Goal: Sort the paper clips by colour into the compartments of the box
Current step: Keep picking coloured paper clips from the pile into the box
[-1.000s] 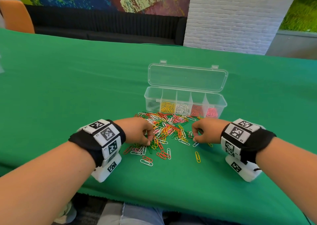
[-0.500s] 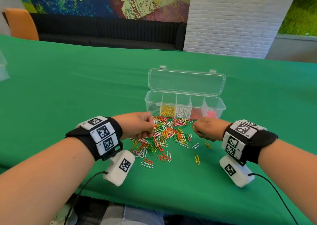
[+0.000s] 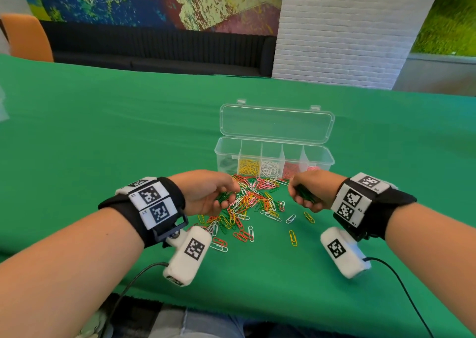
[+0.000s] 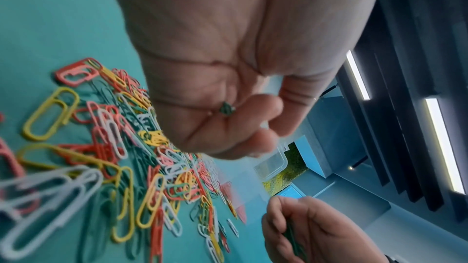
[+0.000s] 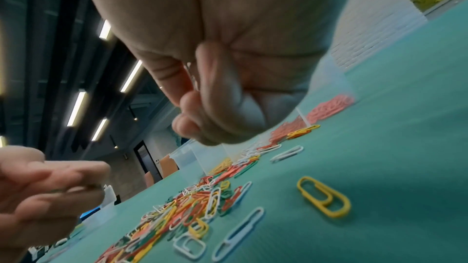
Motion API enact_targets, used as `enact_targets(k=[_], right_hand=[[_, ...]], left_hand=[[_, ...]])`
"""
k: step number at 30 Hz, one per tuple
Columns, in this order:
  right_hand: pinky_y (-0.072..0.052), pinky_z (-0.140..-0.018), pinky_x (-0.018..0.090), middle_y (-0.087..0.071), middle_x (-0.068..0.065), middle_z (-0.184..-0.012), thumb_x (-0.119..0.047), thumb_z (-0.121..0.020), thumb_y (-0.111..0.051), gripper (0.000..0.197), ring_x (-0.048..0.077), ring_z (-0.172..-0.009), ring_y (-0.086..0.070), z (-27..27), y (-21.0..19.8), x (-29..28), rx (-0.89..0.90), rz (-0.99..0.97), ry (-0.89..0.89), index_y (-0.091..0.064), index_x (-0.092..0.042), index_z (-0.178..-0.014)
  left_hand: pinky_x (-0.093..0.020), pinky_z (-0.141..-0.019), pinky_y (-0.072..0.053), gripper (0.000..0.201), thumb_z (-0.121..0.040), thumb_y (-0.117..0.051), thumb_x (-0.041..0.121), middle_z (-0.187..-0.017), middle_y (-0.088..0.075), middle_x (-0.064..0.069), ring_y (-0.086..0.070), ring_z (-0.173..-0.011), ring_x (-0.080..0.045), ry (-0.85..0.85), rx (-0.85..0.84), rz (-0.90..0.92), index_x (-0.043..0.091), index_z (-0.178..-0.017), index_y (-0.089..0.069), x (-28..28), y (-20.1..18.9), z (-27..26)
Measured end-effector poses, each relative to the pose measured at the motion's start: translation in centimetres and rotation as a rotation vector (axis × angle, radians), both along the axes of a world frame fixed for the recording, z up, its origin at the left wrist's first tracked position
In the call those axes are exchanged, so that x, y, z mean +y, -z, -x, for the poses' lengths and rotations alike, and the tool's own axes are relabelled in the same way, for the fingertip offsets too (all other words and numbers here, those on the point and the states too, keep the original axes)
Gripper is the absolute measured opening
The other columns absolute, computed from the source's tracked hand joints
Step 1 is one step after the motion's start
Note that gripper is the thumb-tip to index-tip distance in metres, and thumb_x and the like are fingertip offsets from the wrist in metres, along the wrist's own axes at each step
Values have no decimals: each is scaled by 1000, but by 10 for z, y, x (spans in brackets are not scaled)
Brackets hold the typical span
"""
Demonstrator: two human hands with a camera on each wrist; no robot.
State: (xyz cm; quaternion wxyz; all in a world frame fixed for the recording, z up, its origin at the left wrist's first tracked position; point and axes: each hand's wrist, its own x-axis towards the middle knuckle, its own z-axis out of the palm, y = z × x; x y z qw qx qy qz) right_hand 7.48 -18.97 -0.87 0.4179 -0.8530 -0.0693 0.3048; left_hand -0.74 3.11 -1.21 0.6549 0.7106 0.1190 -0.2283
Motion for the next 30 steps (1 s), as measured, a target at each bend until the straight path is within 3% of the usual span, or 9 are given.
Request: enact_targets(k=[5, 9, 11, 14, 21, 24, 26, 28, 30], right_hand=[[-38, -44, 22, -47, 7, -65, -15, -95, -25, 31, 15, -53, -42, -7, -7, -7, 167, -228, 43, -49, -6, -79], [-52, -53, 27, -50, 13, -76, -10, -89, -27, 26, 20, -65, -50, -13, -15, -13, 251, -435, 160, -50, 1, -92], [-55, -56, 27, -50, 15, -80, -6, -80, -30, 25, 22, -71, -51, -18, -20, -12, 284, -518, 206, -48, 2, -96], [-58, -69, 33, -51, 19, -92, -7, -65, -35, 42, 29, -85, -54, -28, -27, -9, 289, -611, 244, -49, 5, -103], [-59, -57, 29, -49, 21, -94, 11, -85, -15, 35, 29, -85, -54, -38, -38, 23, 265, -675, 268, -49, 6, -94], [-52, -76, 33, -51, 22, -93, 14, -89, -18, 32, 28, -85, -55, -44, -40, 46, 238, -643, 259, -48, 8, -99], [-50, -77, 35, -50, 22, -93, 18, -84, -15, 37, 28, -86, -55, -50, -42, 64, 228, -627, 240, -49, 8, -95], [-49, -81, 36, -50, 23, -93, 20, -82, -14, 39, 28, -87, -54, -56, -43, 82, 219, -612, 237, -50, 7, -90], [-46, -92, 37, -50, 24, -94, 17, -88, -18, 35, 30, -95, -55, -63, -42, 99, 207, -596, 249, -50, 9, -98]], left_hand=[[-20, -47, -50, 19, -97, -45, 28, -76, -54, -9, -55, -60, -16, -123, 35, 102, 9, -101, -46, -11, -9, -12], [-33, -76, -53, 29, -97, -42, 36, -97, -53, -18, -57, -84, -28, -207, 4, 226, 8, -108, -43, -14, -17, -28], [-36, -82, -51, 36, -98, -40, 39, -102, -51, -21, -56, -88, -30, -252, -24, 274, 7, -115, -43, -14, -21, -36], [-39, -83, -51, 46, -99, -35, 42, -114, -50, -25, -56, -95, -33, -297, -69, 345, 4, -125, -42, -10, -26, -46], [-40, -78, -51, 55, -99, -27, 47, -117, -48, -26, -54, -97, -35, -378, -129, 433, 3, -128, -42, 8, -33, -65], [-40, -75, -50, 54, -99, -28, 48, -115, -47, -24, -53, -95, -33, -439, -150, 418, 4, -126, -43, 18, -35, -75], [-40, -76, -49, 53, -99, -28, 48, -115, -47, -24, -52, -92, -32, -475, -160, 409, 4, -123, -44, 22, -34, -82], [-41, -84, -47, 53, -99, -29, 47, -121, -45, -26, -51, -97, -33, -502, -171, 397, 3, -124, -44, 24, -33, -88], [-43, -95, -42, 53, -99, -29, 47, -131, -41, -27, -50, -101, -33, -510, -176, 383, 3, -126, -43, 25, -34, -93]])
